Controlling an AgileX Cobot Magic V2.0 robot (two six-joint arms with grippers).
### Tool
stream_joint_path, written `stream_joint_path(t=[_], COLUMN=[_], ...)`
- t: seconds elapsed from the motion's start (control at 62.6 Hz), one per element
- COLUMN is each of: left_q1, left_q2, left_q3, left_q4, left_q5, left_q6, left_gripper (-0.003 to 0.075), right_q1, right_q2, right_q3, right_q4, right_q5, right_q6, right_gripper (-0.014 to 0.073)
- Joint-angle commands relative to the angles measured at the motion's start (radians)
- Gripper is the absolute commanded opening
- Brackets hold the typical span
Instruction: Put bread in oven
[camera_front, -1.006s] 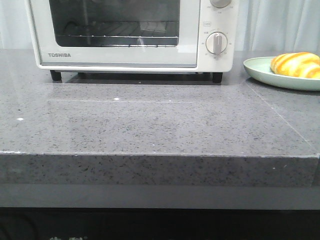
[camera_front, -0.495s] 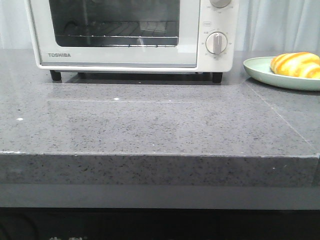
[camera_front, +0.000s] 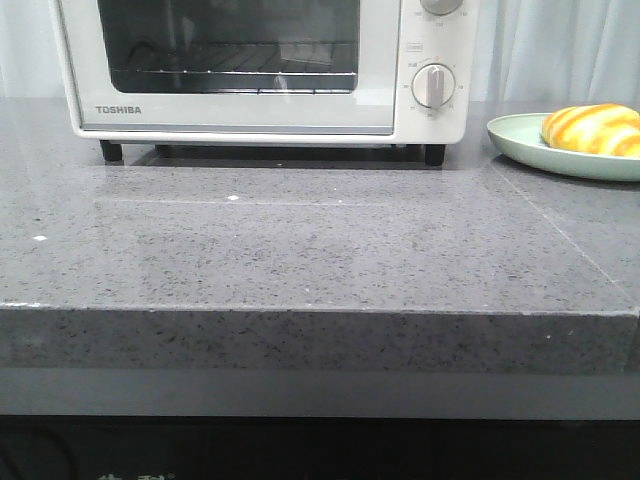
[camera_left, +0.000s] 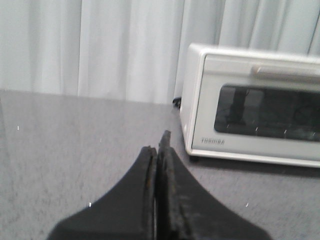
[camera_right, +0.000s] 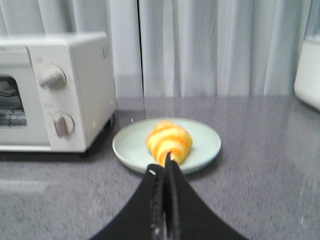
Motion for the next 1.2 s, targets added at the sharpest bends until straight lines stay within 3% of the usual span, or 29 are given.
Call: stream_joint_path(t=[0.0,0.223,0.383,1.006,1.101,1.181], left_q1=[-0.001,-0.001,-0.001,-0.001,-0.001,-0.001], left_q2=[0.053,0.235,0.367,0.550,0.551,0.551], left_q3=[-0.124,-0.388,-0.486,-0.484,-0.484,-0.484], left_q4=[-0.010,-0.010,-0.010,-0.010,-0.010,-0.010], left_q5=[0.023,0.236,0.373,0.396,0.394,0.390], left_q6=[-0.004,-0.004,-0.004,-0.004,-0.004,0.000], left_gripper=[-0.0018,-0.0018,-0.0018,-0.0018,-0.0018,-0.0018], right_q1=[-0.001,-0.001,-0.001,-0.001,-0.001,-0.001], right_q2=[0.051,0.234,0.364,0.654,0.666,0.666], right_q3=[-0.117,-0.343,-0.435,-0.440,-0.440,-0.440], right_q4=[-0.016,-0.018,-0.018,-0.021,-0.023,-0.024], right_q5=[-0.008,0.131,0.227,0.301,0.299,0.298], right_q6=[-0.009,-0.009,-0.009,-0.009,-0.009,-0.009], right_gripper=[-0.0068,-0.0068,-0.0068,-0.0059,0.0059,0.0245])
